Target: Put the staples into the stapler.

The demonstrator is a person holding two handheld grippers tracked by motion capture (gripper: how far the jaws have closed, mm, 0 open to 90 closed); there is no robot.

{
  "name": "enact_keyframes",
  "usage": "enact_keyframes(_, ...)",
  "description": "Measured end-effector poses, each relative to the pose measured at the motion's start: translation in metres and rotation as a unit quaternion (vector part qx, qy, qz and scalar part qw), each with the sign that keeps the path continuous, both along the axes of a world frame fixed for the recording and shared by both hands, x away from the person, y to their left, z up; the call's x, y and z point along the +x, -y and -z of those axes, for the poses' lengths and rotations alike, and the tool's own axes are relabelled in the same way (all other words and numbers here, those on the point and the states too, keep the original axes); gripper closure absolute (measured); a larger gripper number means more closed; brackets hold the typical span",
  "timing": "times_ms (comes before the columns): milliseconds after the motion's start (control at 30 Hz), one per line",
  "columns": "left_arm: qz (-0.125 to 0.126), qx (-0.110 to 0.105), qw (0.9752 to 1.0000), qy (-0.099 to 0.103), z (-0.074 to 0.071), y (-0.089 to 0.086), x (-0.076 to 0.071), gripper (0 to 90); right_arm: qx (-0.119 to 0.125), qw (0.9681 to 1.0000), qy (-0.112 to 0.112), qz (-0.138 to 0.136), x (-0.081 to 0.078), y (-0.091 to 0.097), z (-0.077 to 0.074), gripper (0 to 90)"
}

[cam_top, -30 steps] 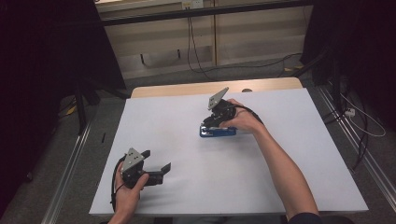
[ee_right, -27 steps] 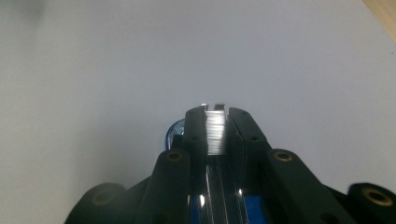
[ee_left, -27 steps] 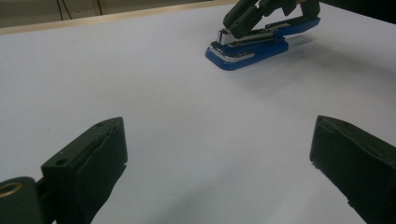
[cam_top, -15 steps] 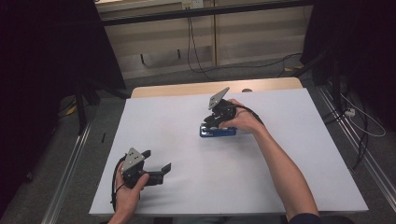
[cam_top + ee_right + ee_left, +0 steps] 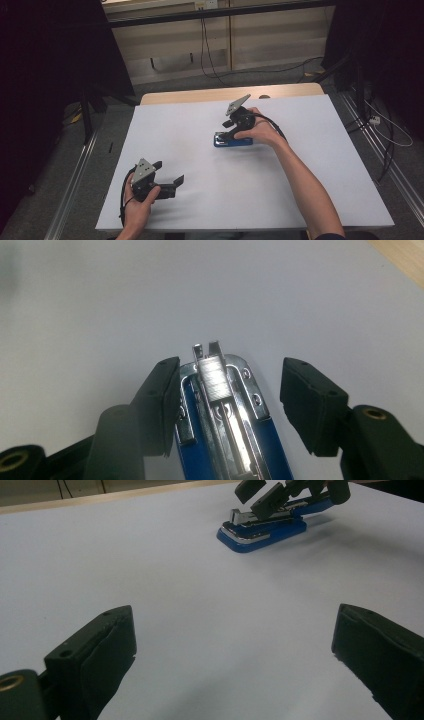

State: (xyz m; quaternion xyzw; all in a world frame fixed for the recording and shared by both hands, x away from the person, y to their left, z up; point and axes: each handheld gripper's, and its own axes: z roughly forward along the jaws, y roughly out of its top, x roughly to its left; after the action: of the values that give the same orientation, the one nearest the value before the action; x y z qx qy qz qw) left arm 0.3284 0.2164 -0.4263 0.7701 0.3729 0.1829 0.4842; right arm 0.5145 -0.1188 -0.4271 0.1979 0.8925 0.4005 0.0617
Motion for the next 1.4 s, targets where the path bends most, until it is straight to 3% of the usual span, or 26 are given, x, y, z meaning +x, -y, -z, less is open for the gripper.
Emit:
enact_keyframes(367, -0.001, 0.001, 1.0000, 0.000, 0.000, -0.001, 0.001, 4.2, 0.024, 0.9989, -0.003, 0.040, -0.007, 0.004, -0.002, 16.4)
enact_keyframes(700, -0.003, -0.001, 1.0000, -0.004, 0.001, -0.001, 0.002, 4.2, 0.039, 0.9956, -0.008, 0.085, -0.012, 0.014, -0.005, 10.8)
enact_keyframes(900, -0.004, -0.003, 1.0000, -0.006, 0.001, -0.001, 0.002, 4.2, 0.043, 0.9907, 0.004, 0.129, -0.017, 0.021, -0.007, 9.9)
enact_keyframes(1133, -0.008, -0.007, 0.9999, -0.009, 0.001, -0.003, 0.003, 4.2, 0.068, 0.9843, 0.021, 0.162, -0.025, 0.030, -0.011, 7.2)
enact_keyframes(1200, -0.007, -0.008, 0.9999, -0.009, 0.001, -0.003, 0.003, 4.2, 0.069, 0.9827, 0.010, 0.171, -0.027, 0.033, -0.012, 6.9)
enact_keyframes(1400, -0.009, -0.011, 0.9999, -0.004, 0.000, -0.003, 0.001, 4.2, 0.088, 0.9727, 0.007, 0.215, -0.036, 0.040, -0.010, 6.5)
